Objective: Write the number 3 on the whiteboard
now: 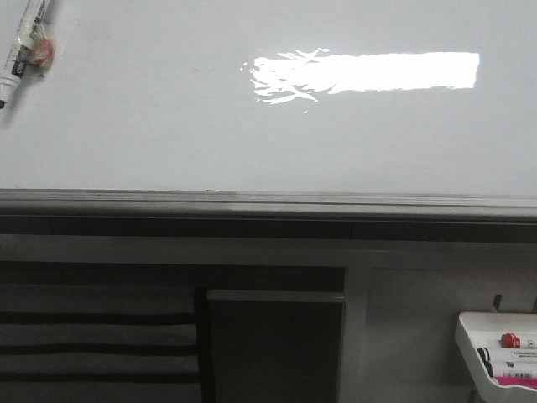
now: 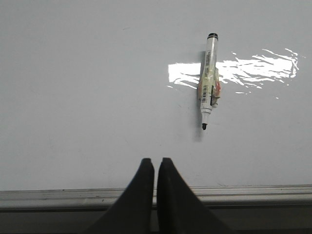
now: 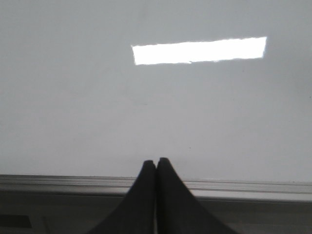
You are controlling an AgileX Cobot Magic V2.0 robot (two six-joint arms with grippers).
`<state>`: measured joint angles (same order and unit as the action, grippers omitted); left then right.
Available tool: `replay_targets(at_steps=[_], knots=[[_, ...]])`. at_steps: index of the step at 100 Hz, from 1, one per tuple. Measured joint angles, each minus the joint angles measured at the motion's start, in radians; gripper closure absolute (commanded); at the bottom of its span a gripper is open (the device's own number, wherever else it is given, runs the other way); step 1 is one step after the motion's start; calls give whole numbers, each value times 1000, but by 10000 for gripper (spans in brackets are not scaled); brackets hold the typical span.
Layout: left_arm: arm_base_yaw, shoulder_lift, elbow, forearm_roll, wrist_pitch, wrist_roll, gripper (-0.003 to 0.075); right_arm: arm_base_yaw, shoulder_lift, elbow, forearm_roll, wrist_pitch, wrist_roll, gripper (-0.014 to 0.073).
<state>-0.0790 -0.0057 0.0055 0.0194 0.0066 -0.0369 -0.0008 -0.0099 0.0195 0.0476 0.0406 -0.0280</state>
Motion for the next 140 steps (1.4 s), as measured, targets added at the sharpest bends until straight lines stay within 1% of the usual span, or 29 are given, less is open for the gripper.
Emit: replay_targets(at_steps=[100, 113, 120, 127, 140], knots=[[0, 0, 0, 0, -7, -1, 739, 0, 0, 0, 0, -2, 0, 673], [0, 0, -7, -38, -23, -1, 739, 0, 0, 0, 27, 0, 0, 673], [0, 0, -38, -62, -13, -1, 739, 0, 0, -12, 55, 26, 0, 673], [0, 0, -100, -71, 11, -1, 739, 0, 0, -58, 66, 74, 0, 673], [0, 28, -279, -71, 114, -2, 739, 0, 26, -211, 69, 170, -5, 673]])
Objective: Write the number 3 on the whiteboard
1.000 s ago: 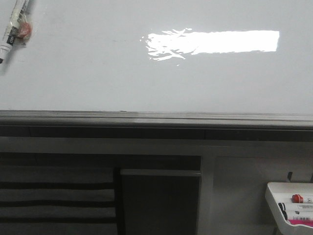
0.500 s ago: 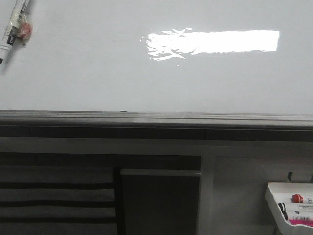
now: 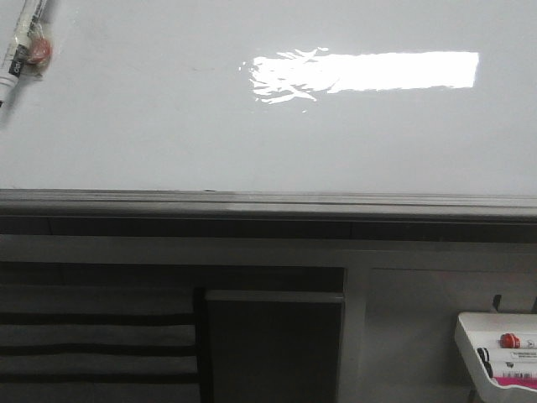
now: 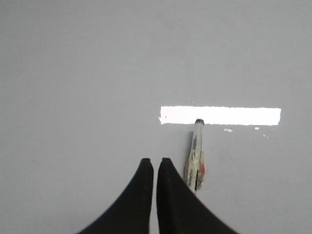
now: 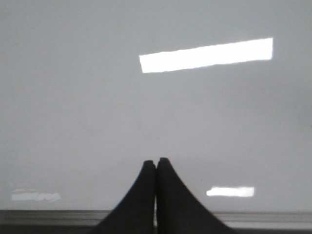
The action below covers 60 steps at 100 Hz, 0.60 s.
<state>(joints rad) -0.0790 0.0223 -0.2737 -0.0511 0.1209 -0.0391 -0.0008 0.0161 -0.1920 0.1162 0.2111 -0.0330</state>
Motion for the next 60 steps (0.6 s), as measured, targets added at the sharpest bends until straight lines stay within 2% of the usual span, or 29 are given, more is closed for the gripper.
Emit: replay_targets(at_steps=[12, 25, 37, 60], knots=[[0, 106, -176, 51, 123, 0, 739, 0, 90, -149, 0, 97, -29, 673], [0, 230, -314, 74, 235, 0, 739, 0, 197, -278, 0, 126, -37, 673], [0, 300, -345, 78, 266, 0, 739, 0, 245, -334, 0, 126, -41, 673], [0, 355, -346, 80, 280, 0, 739, 0, 253, -338, 0, 127, -43, 673]])
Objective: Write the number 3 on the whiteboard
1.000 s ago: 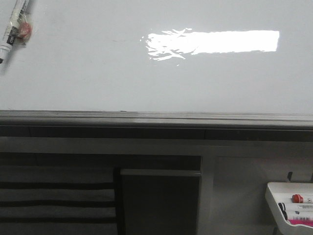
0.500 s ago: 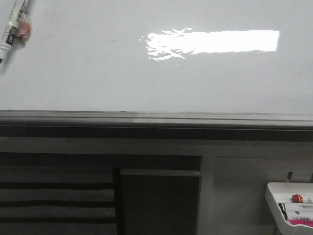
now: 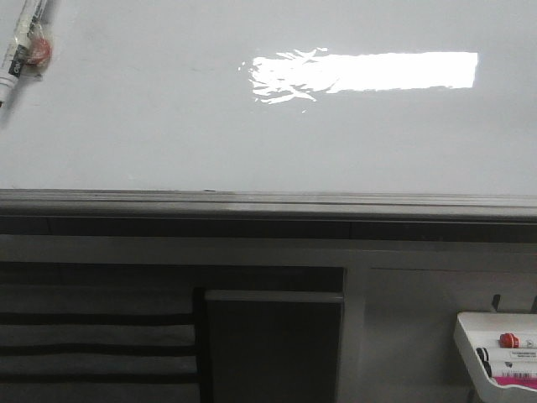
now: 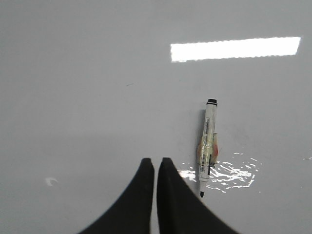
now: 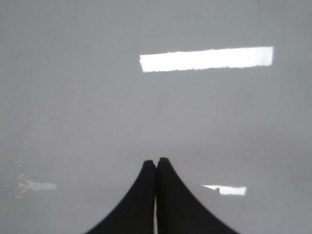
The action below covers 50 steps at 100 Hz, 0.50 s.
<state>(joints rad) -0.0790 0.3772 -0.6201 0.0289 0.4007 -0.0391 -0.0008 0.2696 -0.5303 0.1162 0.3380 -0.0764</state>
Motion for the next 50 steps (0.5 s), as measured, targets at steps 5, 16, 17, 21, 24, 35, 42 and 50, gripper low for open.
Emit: replay_targets(at_steps=[5, 16, 17, 21, 24, 35, 42, 50], knots=[[0, 1, 0, 0, 0, 0, 739, 0, 0, 0, 0, 0, 0, 673], [0, 2, 0, 0, 0, 0, 739, 0, 0, 0, 0, 0, -1, 673], [0, 2, 0, 0, 0, 0, 739, 0, 0, 0, 0, 0, -1, 673], [0, 2, 0, 0, 0, 0, 739, 0, 0, 0, 0, 0, -1, 673], [0, 2, 0, 0, 0, 0, 739, 0, 0, 0, 0, 0, -1, 673], [0, 2, 0, 0, -4, 0, 739, 0, 0, 0, 0, 0, -1, 673], [0, 2, 0, 2, -12, 0, 738, 0, 0, 0, 0, 0, -1, 671], [0, 2, 0, 4, -14, 0, 707, 0, 0, 0, 0, 0, -1, 615]])
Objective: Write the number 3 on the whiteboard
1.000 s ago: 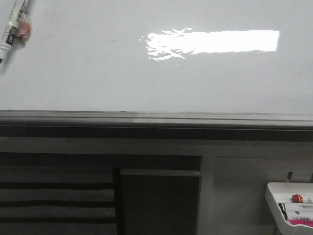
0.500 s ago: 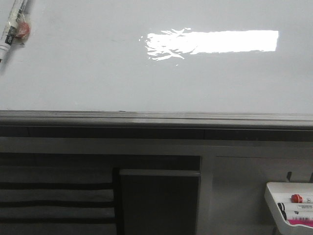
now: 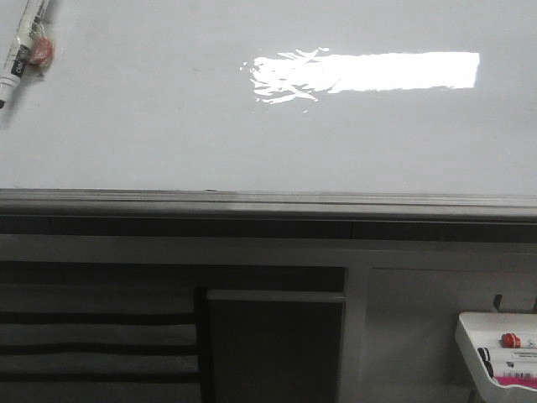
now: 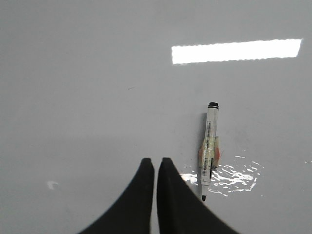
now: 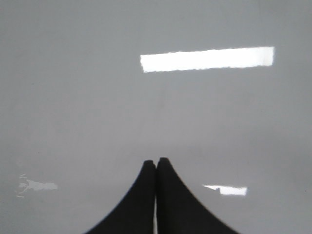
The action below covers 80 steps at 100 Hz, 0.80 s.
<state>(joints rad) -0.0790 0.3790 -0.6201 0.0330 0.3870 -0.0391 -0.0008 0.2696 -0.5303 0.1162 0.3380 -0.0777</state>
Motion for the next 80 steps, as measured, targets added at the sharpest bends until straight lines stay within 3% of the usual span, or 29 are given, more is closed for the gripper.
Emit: replay_targets(at_steps=[7, 21, 27, 80], knots=[[0, 0, 0, 2, -2, 0, 603, 0, 0, 0, 0, 0, 0, 493], [0, 0, 0, 26, 3, 0, 275, 0, 0, 0, 0, 0, 0, 207], [0, 0, 0, 31, 4, 0, 217, 0, 0, 0, 0, 0, 0, 150], [0, 0, 0, -6, 4, 0, 318, 0, 0, 0, 8, 0, 0, 132]])
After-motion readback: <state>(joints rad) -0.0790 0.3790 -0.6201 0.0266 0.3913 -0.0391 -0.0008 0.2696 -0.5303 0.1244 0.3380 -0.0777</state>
